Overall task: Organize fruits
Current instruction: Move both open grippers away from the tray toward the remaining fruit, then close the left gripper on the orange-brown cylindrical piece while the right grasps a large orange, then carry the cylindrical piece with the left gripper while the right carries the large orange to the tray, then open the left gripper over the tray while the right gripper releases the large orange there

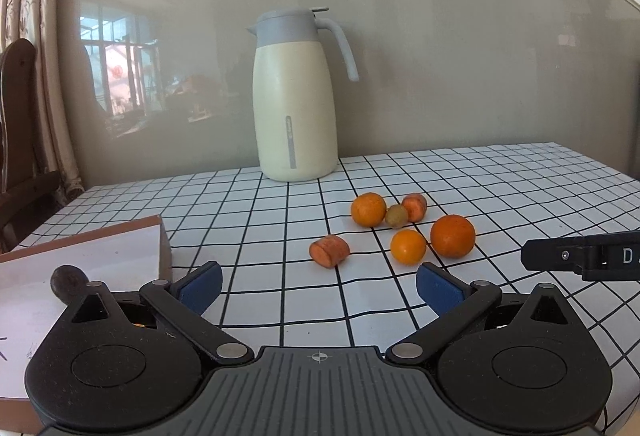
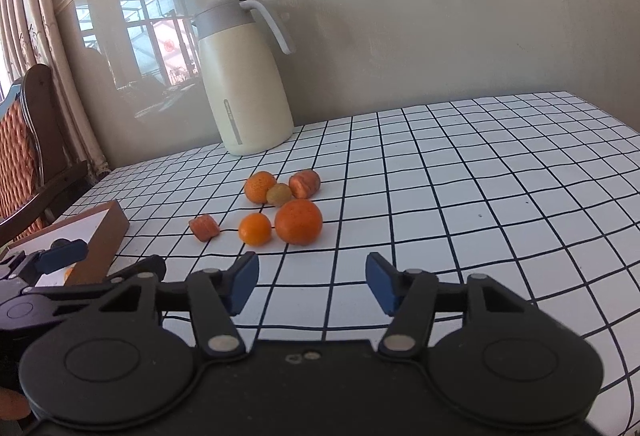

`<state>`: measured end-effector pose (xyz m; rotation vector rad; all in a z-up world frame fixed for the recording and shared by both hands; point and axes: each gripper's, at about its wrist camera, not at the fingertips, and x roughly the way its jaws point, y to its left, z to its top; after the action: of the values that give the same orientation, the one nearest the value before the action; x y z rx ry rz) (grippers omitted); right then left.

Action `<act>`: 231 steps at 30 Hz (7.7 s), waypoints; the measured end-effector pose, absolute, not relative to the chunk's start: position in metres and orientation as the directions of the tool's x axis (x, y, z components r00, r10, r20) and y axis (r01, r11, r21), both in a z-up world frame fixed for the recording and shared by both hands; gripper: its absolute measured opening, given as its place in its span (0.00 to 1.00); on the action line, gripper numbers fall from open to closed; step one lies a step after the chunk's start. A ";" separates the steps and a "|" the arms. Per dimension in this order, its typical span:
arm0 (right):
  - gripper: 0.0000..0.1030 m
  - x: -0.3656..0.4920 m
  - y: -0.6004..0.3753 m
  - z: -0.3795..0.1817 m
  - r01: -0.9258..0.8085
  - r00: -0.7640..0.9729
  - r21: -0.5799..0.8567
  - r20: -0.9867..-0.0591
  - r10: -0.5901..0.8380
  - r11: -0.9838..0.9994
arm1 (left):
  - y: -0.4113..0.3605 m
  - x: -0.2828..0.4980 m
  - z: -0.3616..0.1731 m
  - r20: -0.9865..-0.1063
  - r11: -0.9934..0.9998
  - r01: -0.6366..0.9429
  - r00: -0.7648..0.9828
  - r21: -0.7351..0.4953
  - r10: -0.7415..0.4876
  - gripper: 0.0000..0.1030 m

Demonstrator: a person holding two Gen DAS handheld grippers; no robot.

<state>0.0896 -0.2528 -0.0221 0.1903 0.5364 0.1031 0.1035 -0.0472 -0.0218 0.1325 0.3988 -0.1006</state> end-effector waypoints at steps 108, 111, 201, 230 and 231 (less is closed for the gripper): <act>0.29 0.161 -0.235 -0.034 -0.061 0.828 0.224 -0.532 0.175 0.973 | -0.049 0.178 -0.039 -0.549 0.985 0.170 0.822 -0.013 -0.150 0.24; 0.29 0.152 -0.236 -0.031 -0.073 0.826 0.229 -0.531 0.187 0.971 | -0.047 0.170 -0.037 -0.548 0.983 0.183 0.820 -0.018 -0.163 0.24; 0.29 0.085 -0.041 0.006 -0.501 0.780 0.231 -0.296 0.551 0.834 | 0.177 0.033 0.002 -0.326 0.954 -0.278 0.917 -0.115 0.228 0.24; 0.31 0.141 0.001 -0.012 -0.424 0.797 0.170 -0.397 0.455 0.890 | 0.226 0.084 -0.005 -0.372 0.909 -0.415 0.851 -0.044 0.371 0.24; 0.32 0.144 0.003 -0.013 -0.426 0.793 0.159 -0.408 0.452 0.891 | 0.229 0.088 -0.005 -0.375 0.903 -0.428 0.844 -0.039 0.384 0.24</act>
<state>0.1439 0.0032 -0.0131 0.0600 0.4537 0.4722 0.0876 0.2288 -0.0054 -0.1227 0.3703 0.4297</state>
